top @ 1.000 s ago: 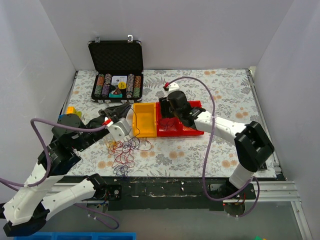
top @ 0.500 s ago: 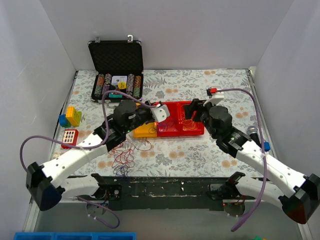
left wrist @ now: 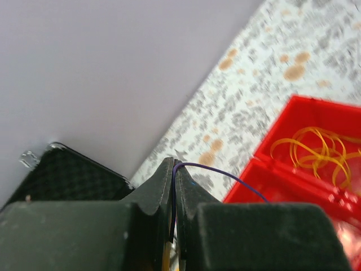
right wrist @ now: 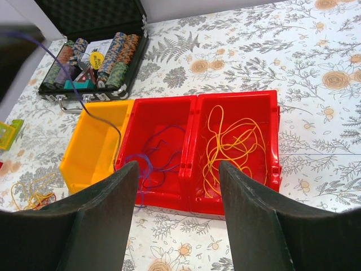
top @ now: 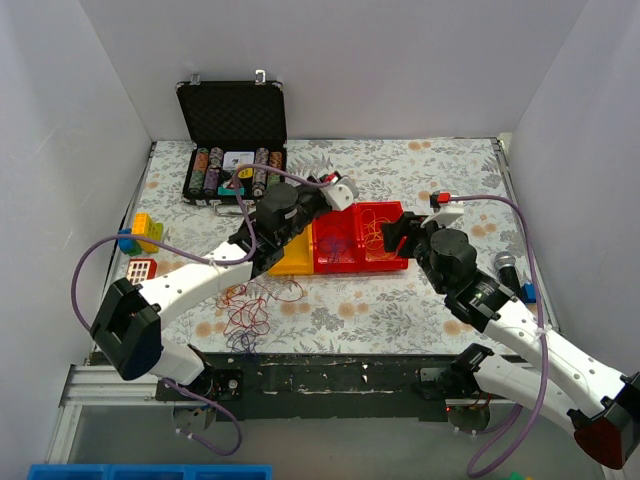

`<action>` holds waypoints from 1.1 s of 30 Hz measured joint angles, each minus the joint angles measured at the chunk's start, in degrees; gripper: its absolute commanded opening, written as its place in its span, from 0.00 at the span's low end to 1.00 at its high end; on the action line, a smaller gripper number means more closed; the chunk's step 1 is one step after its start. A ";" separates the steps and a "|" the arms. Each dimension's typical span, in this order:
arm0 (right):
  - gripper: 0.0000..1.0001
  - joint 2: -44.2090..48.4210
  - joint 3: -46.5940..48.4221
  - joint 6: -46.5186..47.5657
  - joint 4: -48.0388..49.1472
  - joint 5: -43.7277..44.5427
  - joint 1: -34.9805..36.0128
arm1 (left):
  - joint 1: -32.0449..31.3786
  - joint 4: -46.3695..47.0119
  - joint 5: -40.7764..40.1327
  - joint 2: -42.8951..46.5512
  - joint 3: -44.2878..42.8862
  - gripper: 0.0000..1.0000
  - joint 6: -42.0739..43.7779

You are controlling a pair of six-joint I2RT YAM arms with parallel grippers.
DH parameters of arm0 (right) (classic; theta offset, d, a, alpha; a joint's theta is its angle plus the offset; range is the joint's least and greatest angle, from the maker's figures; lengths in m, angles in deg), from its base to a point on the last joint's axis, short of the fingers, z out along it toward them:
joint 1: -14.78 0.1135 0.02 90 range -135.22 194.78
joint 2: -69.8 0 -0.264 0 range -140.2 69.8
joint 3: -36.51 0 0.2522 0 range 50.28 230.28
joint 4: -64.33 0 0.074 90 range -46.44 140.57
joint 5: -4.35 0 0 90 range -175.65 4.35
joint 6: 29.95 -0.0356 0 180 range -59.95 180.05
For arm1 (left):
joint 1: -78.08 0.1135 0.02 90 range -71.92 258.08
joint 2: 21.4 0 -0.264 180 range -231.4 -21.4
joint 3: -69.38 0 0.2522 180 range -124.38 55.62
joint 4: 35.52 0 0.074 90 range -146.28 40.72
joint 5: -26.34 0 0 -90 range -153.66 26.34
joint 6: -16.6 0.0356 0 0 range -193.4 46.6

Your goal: Untangle the cables

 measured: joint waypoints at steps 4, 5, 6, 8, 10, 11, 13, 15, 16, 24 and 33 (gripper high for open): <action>0.65 -0.28 0.00 0.00 -0.50 -0.04 -0.52 | 0.33 3.72 -0.81 -0.59 -3.58 0.00 -0.92; 0.64 -0.35 0.00 0.00 -0.59 -0.07 -0.74 | 0.35 5.11 -0.98 -0.50 -3.93 0.00 -0.96; 0.64 -0.39 0.00 0.00 -0.57 -0.07 -0.87 | 0.35 5.90 -1.07 -0.46 -3.93 0.00 -0.98; 0.64 -0.50 0.00 0.00 -0.59 -0.20 -1.20 | 0.35 6.62 -1.07 -0.44 -3.87 0.01 -0.98; 0.64 -0.52 0.00 -0.02 -0.59 -0.24 -1.40 | 0.35 6.64 -1.05 -0.46 -3.76 0.01 -0.87; 0.63 -0.52 0.00 -0.02 -0.61 -0.26 -1.51 | 0.35 6.69 -1.05 -0.50 -3.67 0.01 -0.85; 0.63 -0.55 -0.09 -0.04 -0.59 -0.46 -1.64 | 0.37 7.08 -1.07 -0.72 -2.97 0.01 -0.85; 0.63 -0.55 -0.22 -0.11 -0.63 -0.63 -1.66 | 0.50 7.21 -1.16 -1.73 -2.34 0.01 -0.85; 0.63 -0.59 -0.26 -0.15 -0.61 -0.68 -1.66 | 0.59 7.17 -1.25 -2.54 -2.14 0.01 -0.87; 0.62 -0.59 -0.33 -0.20 -0.63 -0.94 -2.16 | 1.40 2.82 -2.10 -10.86 -1.11 0.02 -3.02; 0.62 -0.09 -0.92 -0.15 -1.18 -0.87 -2.64 | 2.12 -9.66 -2.78 -16.26 -1.84 0.08 -10.01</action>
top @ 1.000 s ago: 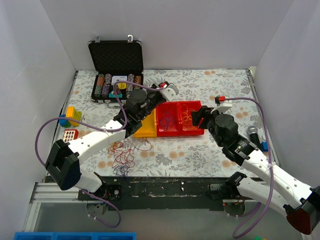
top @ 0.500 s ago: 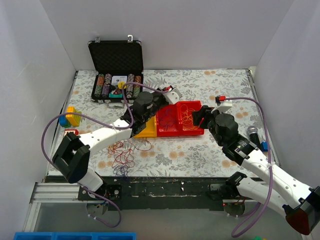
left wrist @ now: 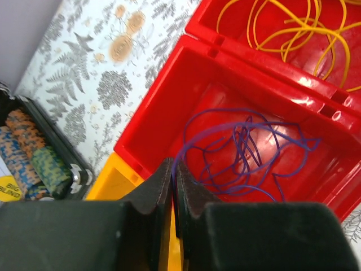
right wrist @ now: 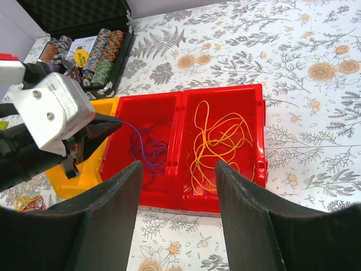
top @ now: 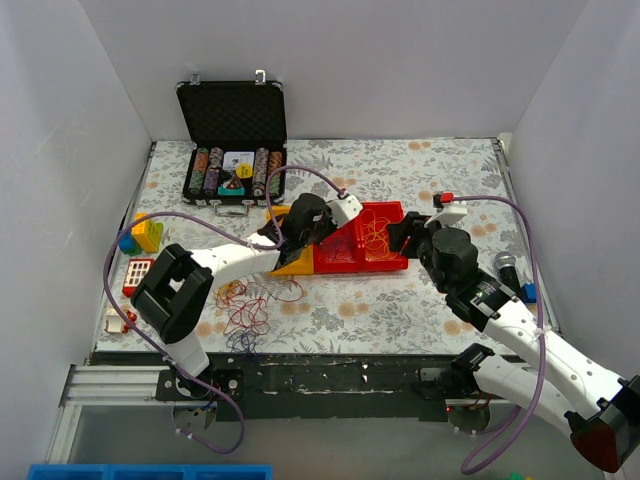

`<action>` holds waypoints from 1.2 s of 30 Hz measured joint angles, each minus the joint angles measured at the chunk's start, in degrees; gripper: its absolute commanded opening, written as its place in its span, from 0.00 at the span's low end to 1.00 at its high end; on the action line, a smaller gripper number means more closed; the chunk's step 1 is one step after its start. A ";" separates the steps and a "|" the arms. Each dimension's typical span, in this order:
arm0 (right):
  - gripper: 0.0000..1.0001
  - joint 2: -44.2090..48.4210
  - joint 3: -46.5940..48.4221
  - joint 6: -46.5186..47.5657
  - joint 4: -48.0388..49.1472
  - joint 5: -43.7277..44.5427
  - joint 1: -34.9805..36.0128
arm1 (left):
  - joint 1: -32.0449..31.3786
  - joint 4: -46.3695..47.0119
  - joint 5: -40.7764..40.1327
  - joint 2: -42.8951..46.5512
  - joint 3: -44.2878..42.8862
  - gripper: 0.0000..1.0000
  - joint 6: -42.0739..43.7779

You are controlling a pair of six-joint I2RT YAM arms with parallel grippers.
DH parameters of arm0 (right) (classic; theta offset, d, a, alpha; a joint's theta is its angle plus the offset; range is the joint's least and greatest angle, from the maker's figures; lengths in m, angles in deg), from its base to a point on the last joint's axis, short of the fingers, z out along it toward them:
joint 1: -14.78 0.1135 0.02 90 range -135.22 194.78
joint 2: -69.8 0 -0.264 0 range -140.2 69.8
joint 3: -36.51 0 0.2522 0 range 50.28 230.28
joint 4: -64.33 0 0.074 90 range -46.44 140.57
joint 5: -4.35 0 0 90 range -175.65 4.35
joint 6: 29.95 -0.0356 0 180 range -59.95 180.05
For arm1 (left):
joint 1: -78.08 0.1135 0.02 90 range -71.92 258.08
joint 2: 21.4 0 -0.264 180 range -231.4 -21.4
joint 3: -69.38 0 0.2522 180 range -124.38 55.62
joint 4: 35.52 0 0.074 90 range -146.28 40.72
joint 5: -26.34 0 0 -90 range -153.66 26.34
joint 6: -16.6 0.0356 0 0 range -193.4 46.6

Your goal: Untangle the cables

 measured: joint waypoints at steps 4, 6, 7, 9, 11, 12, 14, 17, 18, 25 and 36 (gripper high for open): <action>0.62 0.57 0.00 -0.02 0.00 0.02 -0.13 | 0.13 -4.13 0.46 -1.07 -1.25 0.40 -1.77; 0.62 0.70 0.00 -0.04 0.00 0.00 -0.31 | 0.15 -6.60 1.14 -1.68 -2.03 0.45 -2.56; 0.62 0.74 0.00 -0.04 0.00 0.00 -0.35 | 0.17 -7.85 1.55 -1.86 -2.43 0.47 -3.02; 0.62 0.74 -0.02 -0.07 -0.02 -0.02 -0.42 | 0.17 -10.16 2.25 -1.90 -3.28 0.53 -3.74; 0.62 0.72 0.00 -0.11 -0.02 -0.02 -0.46 | 0.26 -12.20 2.95 -1.90 -4.59 0.59 -4.28; 0.62 0.72 0.00 -0.11 -0.13 -0.04 -0.46 | 0.39 -12.98 3.23 -1.88 -5.20 0.63 -4.46; 0.62 0.63 0.00 -0.13 -0.68 -0.20 -0.46 | 0.61 -15.58 4.11 -1.49 -6.95 0.73 -5.11; 0.62 0.15 0.00 -0.24 -1.25 -0.46 -0.46 | 1.44 -20.65 6.10 0.09 -9.53 0.82 -5.84; 0.62 -0.11 0.00 -0.26 -1.29 -0.61 -0.46 | 1.79 -22.27 6.78 0.74 -10.36 0.83 -5.86; 0.62 -2.16 0.02 -0.74 -1.36 -2.62 -0.46 | 6.69 -36.79 12.83 9.16 -17.55 0.95 -4.94; 0.68 -11.17 0.52 -1.53 1.97 -8.79 3.26 | 29.53 -53.16 18.73 22.64 -12.15 0.93 1.95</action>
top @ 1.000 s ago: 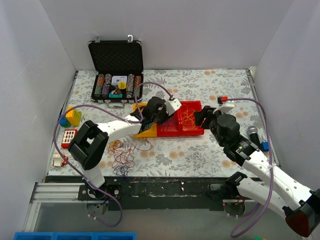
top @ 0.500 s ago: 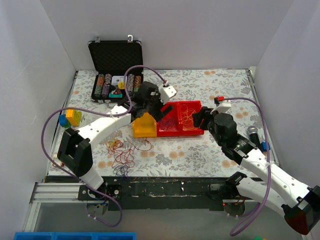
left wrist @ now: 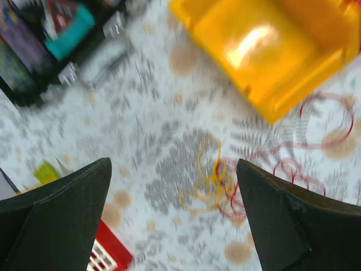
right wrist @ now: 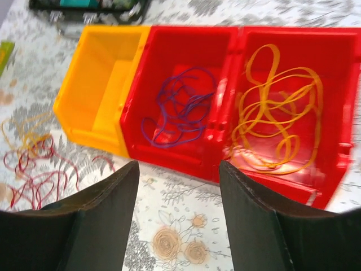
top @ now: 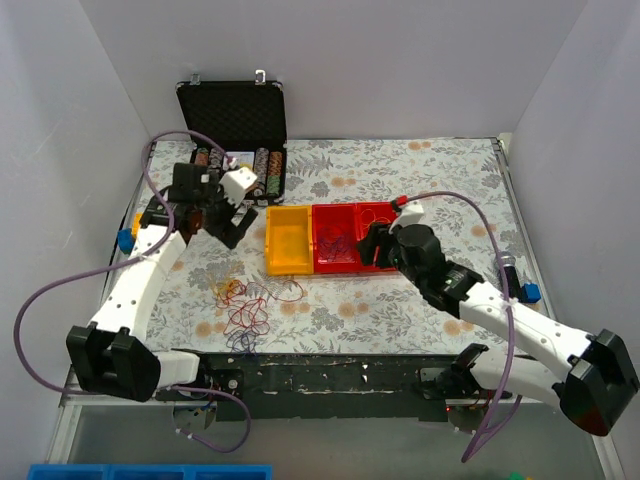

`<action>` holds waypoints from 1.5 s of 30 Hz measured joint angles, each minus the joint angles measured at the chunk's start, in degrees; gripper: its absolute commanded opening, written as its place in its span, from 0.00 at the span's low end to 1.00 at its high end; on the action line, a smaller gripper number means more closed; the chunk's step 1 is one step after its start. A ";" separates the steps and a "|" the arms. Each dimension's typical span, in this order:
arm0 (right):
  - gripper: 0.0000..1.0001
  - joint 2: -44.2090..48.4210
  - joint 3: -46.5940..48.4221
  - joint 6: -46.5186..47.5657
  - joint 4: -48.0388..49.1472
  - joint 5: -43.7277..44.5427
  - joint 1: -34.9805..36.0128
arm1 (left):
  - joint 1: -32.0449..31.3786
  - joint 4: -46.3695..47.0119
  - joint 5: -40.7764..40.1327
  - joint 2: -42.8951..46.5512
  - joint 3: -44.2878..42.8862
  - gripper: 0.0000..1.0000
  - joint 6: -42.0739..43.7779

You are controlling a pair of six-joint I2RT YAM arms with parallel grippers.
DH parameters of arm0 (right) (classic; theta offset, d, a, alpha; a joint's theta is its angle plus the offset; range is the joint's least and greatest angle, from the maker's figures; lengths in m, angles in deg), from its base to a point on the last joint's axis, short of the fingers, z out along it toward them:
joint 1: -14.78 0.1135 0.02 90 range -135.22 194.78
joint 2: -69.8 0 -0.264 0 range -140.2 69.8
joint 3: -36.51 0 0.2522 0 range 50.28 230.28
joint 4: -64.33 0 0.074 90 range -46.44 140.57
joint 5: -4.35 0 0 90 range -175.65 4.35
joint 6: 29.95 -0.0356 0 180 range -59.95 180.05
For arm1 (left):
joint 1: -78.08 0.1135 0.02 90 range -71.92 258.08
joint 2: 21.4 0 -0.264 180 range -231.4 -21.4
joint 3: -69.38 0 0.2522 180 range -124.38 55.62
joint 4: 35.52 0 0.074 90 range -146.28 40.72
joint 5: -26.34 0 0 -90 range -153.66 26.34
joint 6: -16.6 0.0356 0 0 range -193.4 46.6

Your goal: Untangle the cables

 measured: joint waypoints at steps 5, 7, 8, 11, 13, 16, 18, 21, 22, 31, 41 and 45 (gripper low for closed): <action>0.73 -7.98 2.56 0.26 2.58 -0.98 8.15 | 8.96 -6.23 3.23 4.39 10.21 0.93 6.43; 0.75 -11.74 3.58 0.28 4.59 -2.05 11.15 | 10.62 -8.17 4.46 3.91 12.37 0.92 7.98; 0.75 -13.42 3.82 0.28 5.75 -2.64 12.48 | 10.93 -8.46 4.96 3.63 13.11 0.92 8.44; 0.77 -17.88 4.02 0.26 8.68 -4.42 15.93 | 11.06 -7.72 6.69 2.78 15.87 0.91 9.18; 0.78 -20.28 4.02 0.24 10.23 -5.44 17.68 | 11.06 -6.05 7.56 2.25 17.62 0.90 9.25; 0.79 -22.93 4.46 0.26 12.37 -6.51 19.56 | 11.06 -2.82 8.44 0.70 19.61 0.87 8.92; 0.79 -24.20 4.98 0.31 13.97 -6.93 20.41 | 11.06 -0.55 8.70 -1.07 20.31 0.82 8.70; 0.80 -26.38 6.19 0.59 16.94 -7.78 21.49 | 11.06 2.12 9.51 -3.45 21.07 0.74 8.48; 0.80 -27.04 6.60 0.72 17.66 -8.02 21.70 | 11.06 2.75 9.86 -3.78 21.40 0.72 8.55; 0.80 -38.58 13.73 1.53 22.29 -12.46 23.08 | 11.06 5.27 10.75 -3.54 24.22 0.69 9.86; 0.76 -50.16 22.91 3.02 22.60 -15.61 23.80 | 11.06 7.17 10.64 0.13 28.89 0.34 11.65; 0.66 -52.96 25.49 3.74 22.58 -15.78 23.80 | 11.06 8.57 10.67 0.37 28.96 0.20 11.47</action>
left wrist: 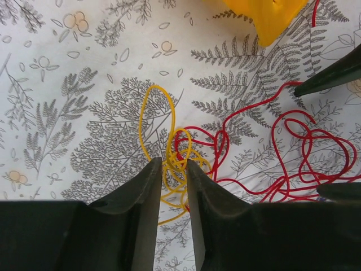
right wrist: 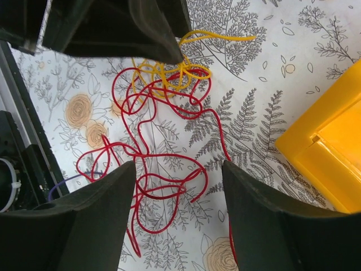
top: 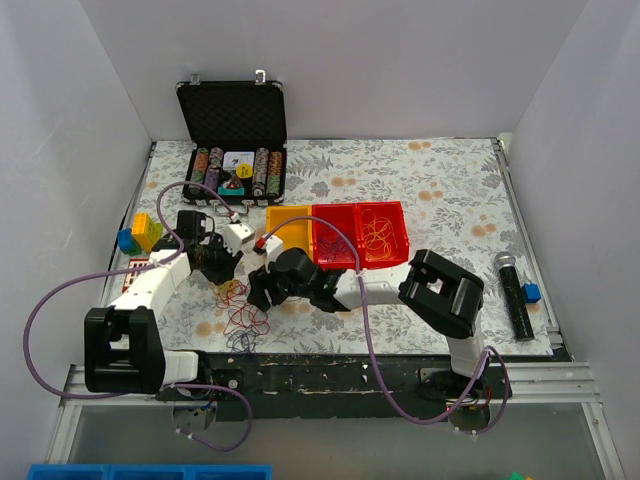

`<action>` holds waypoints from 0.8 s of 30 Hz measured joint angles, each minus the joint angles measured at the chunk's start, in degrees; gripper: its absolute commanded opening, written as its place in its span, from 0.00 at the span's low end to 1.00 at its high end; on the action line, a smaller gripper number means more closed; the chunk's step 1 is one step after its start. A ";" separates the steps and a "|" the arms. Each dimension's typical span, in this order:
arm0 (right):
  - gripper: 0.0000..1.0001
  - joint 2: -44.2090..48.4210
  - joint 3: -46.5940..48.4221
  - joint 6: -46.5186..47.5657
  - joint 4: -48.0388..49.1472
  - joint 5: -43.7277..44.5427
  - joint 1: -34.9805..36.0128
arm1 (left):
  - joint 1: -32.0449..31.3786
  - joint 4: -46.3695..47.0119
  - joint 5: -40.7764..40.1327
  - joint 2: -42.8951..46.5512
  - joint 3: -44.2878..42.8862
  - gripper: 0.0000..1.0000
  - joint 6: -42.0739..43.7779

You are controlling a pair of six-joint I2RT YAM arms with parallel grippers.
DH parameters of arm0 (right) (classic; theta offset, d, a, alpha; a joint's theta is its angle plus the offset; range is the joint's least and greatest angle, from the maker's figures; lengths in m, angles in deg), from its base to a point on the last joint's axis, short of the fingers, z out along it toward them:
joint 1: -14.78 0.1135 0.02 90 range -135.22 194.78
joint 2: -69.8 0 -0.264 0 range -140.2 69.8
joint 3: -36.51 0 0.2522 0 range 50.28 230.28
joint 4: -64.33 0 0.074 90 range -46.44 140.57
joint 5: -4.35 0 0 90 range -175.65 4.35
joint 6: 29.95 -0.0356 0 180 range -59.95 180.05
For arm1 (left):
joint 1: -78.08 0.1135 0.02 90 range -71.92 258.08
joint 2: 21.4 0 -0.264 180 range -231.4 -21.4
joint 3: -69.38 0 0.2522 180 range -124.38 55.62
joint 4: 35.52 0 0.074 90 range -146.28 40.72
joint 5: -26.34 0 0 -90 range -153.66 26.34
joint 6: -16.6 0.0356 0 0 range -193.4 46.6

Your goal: Untangle the cables

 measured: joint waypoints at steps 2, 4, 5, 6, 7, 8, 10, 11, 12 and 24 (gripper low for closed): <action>0.57 -0.66 0.13 0.37 -0.26 -0.17 0.00 | 0.00 1.05 0.02 0.26 0.04 0.14 -0.09; 0.46 -1.25 0.26 0.68 -0.33 -0.20 0.00 | 0.00 2.08 0.09 0.28 0.09 0.09 -0.35; 0.38 -1.73 0.28 0.66 -0.31 -0.31 0.00 | 0.00 2.64 0.13 0.28 0.09 0.04 -0.66; 0.25 -2.05 0.28 0.81 -0.37 -0.33 0.00 | 0.00 2.97 0.20 0.28 0.09 0.00 -0.87; 0.12 -2.47 0.26 0.79 -0.57 -0.33 0.02 | 0.00 3.37 0.28 0.28 0.09 0.00 -1.27; 0.02 -2.80 0.26 0.83 -0.81 -0.31 0.02 | 0.00 3.65 0.33 0.28 0.09 0.00 -1.60; 0.01 -2.91 -0.13 0.66 -1.64 0.24 0.04 | 0.00 4.20 0.39 0.28 0.09 0.00 -2.03; 0.01 -2.78 -0.59 0.39 -1.57 0.81 0.04 | 0.00 4.39 0.42 0.28 0.09 0.00 -2.23; 0.01 -2.45 -1.38 0.28 -1.57 1.75 0.04 | 0.00 4.50 0.39 0.31 0.09 0.00 -2.36; 0.01 11.56 -15.15 -0.66 -5.46 13.68 -0.85 | 0.00 4.42 0.28 4.50 -2.12 0.00 -2.78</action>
